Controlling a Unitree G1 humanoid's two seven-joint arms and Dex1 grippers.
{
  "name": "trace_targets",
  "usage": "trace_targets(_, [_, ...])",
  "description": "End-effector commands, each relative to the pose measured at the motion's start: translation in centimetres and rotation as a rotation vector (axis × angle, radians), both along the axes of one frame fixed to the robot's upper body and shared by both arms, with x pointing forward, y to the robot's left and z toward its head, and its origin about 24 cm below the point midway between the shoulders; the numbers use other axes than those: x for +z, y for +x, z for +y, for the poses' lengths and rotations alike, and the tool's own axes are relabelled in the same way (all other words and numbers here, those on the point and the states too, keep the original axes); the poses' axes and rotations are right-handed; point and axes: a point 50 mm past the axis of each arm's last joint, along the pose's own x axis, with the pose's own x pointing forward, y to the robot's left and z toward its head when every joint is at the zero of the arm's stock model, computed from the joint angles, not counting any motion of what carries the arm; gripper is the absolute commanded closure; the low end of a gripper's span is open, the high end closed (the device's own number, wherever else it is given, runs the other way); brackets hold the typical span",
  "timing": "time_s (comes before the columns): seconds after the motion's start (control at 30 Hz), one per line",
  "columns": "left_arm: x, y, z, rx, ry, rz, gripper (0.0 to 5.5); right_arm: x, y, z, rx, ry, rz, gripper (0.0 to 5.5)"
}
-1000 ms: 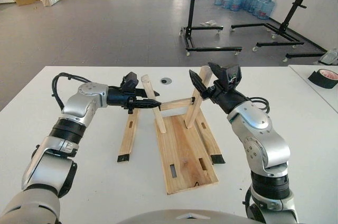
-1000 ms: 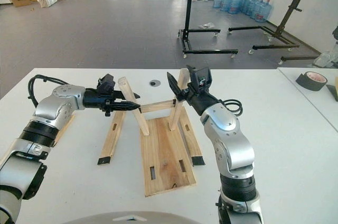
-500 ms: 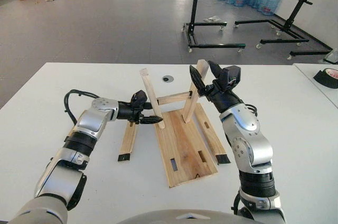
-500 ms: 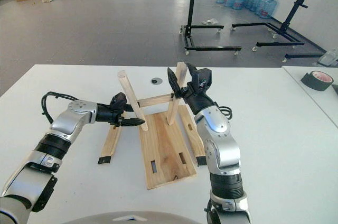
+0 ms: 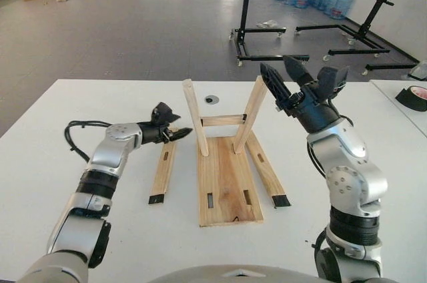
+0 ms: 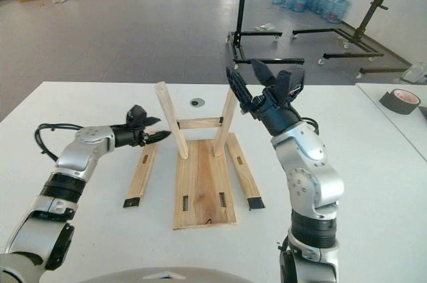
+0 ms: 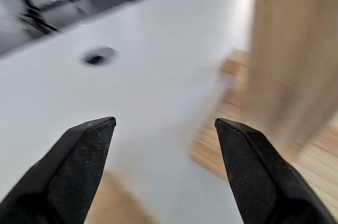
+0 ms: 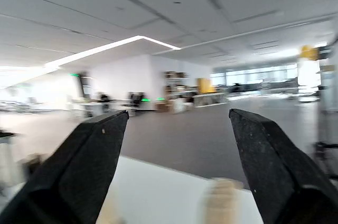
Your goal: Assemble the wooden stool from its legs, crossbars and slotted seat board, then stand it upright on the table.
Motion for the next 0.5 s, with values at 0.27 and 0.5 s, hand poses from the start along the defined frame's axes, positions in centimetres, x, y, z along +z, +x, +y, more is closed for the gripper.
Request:
trace_targets(0.27, [-4.1, -8.2, 10.8, 0.602, -0.020, -0.022, 2.06, -5.5, -5.9, 0.1, 0.228, 0.157, 0.374, 1.98])
trace_targets(0.5, [-4.5, -9.2, 14.2, 0.715, 0.013, 0.060, 2.06, -8.4, -6.3, 0.4, 0.217, 0.058, 0.489, 1.98])
